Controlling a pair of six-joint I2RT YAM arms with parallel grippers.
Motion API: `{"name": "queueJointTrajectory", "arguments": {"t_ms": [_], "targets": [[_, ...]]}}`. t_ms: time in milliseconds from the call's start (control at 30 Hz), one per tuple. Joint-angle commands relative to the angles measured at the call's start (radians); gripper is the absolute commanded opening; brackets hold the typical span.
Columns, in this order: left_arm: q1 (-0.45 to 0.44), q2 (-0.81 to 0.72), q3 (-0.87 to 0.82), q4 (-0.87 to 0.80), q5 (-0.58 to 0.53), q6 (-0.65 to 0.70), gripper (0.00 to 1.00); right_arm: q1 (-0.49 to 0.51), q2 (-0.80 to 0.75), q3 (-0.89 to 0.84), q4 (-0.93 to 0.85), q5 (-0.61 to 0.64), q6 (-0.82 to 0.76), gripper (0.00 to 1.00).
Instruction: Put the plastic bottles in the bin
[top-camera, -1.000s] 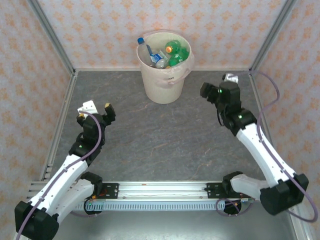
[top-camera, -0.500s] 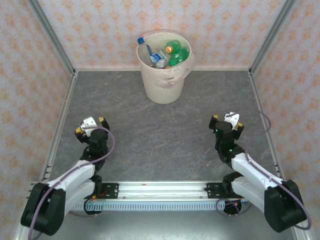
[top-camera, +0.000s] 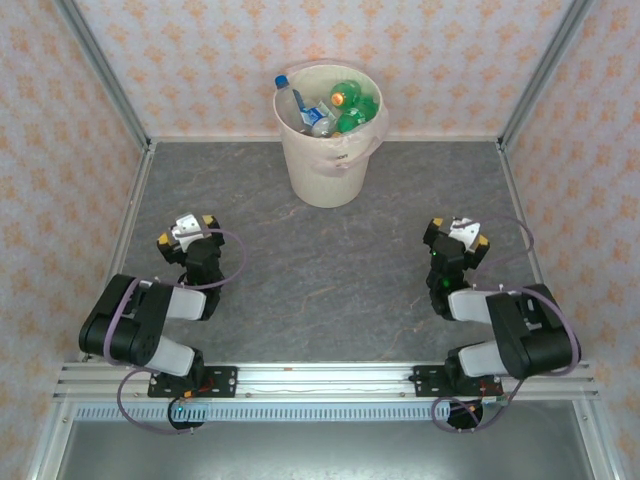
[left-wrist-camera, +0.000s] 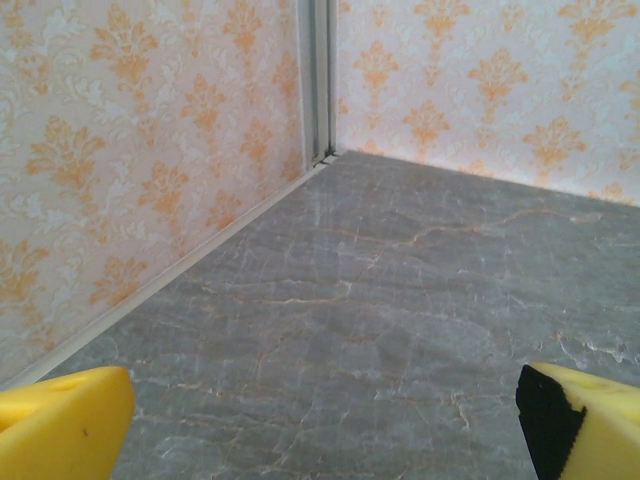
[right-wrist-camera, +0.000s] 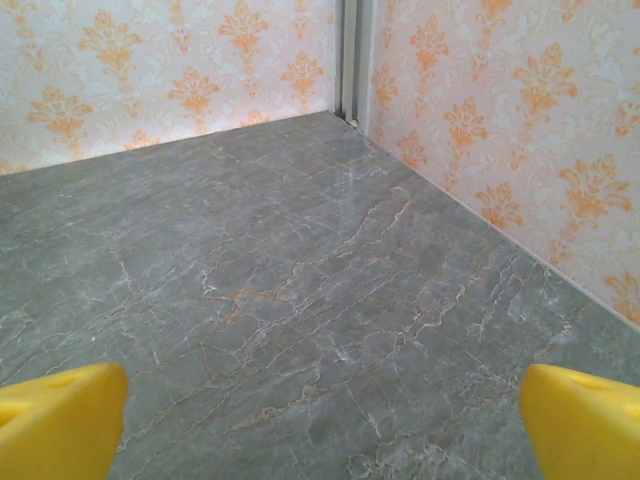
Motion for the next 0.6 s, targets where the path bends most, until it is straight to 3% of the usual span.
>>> {"name": "queueJointTrajectory", "arguments": {"t_ms": [0, 100, 167, 267, 333, 400, 567], "targets": [[0.016, 0.008, -0.005, 0.118, 0.094, 0.025, 1.00, -0.027, 0.039, -0.002, 0.198, -0.065, -0.027, 1.00], [0.061, 0.006, -0.033, 0.150, 0.220, 0.005, 1.00, -0.058, 0.103, -0.015, 0.285, -0.160, -0.031, 1.00], [0.099, 0.048, -0.060, 0.234, 0.323, 0.005, 1.00, -0.083, 0.085, 0.010, 0.197, -0.225, -0.008, 1.00], [0.112, 0.051, -0.042, 0.194, 0.332, -0.015, 1.00, -0.138, 0.107, -0.054, 0.304, -0.339, 0.017, 1.00], [0.115, 0.066, -0.052, 0.241, 0.332, -0.003, 1.00, -0.144, 0.147, -0.077, 0.430, -0.335, 0.016, 1.00], [0.115, 0.057, -0.045, 0.211, 0.332, -0.012, 1.00, -0.144, 0.121, -0.035, 0.288, -0.341, 0.022, 1.00], [0.112, 0.061, -0.049, 0.227, 0.332, -0.007, 1.00, -0.146, 0.134, -0.044, 0.330, -0.344, 0.018, 1.00]]}}
